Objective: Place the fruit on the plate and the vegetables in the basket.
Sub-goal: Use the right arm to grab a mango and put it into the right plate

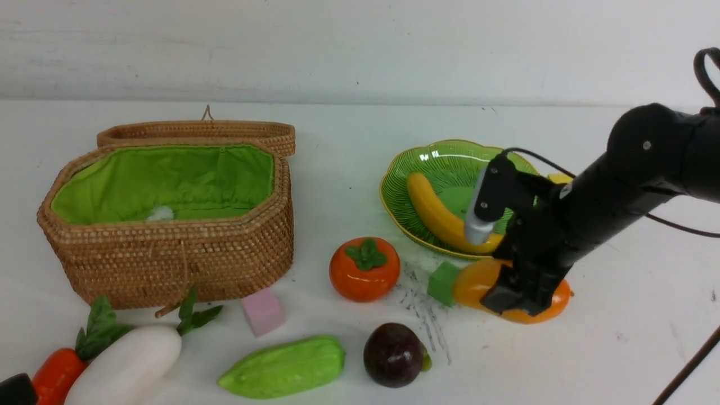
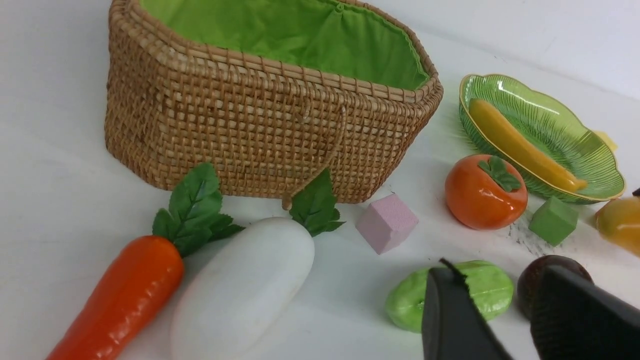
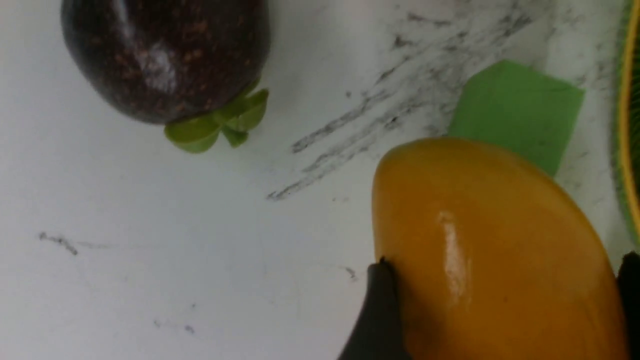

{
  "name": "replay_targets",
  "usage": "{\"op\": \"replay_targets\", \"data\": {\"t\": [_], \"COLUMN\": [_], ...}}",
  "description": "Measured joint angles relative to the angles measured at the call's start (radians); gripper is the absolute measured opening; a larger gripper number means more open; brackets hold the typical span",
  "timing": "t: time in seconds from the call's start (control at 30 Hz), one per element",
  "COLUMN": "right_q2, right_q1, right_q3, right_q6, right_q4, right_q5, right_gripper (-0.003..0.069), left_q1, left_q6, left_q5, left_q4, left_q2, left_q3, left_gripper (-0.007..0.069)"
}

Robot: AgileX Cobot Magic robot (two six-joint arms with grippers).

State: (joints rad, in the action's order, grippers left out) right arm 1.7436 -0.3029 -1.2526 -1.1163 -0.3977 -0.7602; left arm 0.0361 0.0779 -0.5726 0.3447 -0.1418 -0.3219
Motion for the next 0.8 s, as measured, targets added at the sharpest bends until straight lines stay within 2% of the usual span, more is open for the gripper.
{"op": "replay_targets", "data": {"t": [0.13,0.27,0.47,0.63,0.8], "right_q2": [0.007,0.051,0.149,0.221,0.256], "right_q1": [0.010,0.034,0.055,0.056,0.056], "right_q3": [-0.056,-0.068,-0.068,-0.068,-0.068], "right_q6": [0.090,0.227,0.425,0.480,0.487], "right_q4": [-0.025,-0.089,-0.205,-0.247,-0.295], "right_q5": [0.107,0.408,0.736,0.853,0.864], "right_gripper": [0.0546,0.0546,0.0546,0.0546,0.0559], "left_q1": [0.000,0.000,0.000,0.000,0.000], "left_q6": [0.000,0.000,0.000,0.000,0.000], "left_q5": [0.000,0.000,0.000,0.000,0.000], "left_q4": [0.000,0.000,0.000,0.000,0.000], "left_q2": [0.000,0.000,0.000,0.000,0.000], "left_q3": [0.000,0.000,0.000,0.000,0.000], "left_gripper": [0.0239,0.0239,0.0239,0.0239,0.0239]}}
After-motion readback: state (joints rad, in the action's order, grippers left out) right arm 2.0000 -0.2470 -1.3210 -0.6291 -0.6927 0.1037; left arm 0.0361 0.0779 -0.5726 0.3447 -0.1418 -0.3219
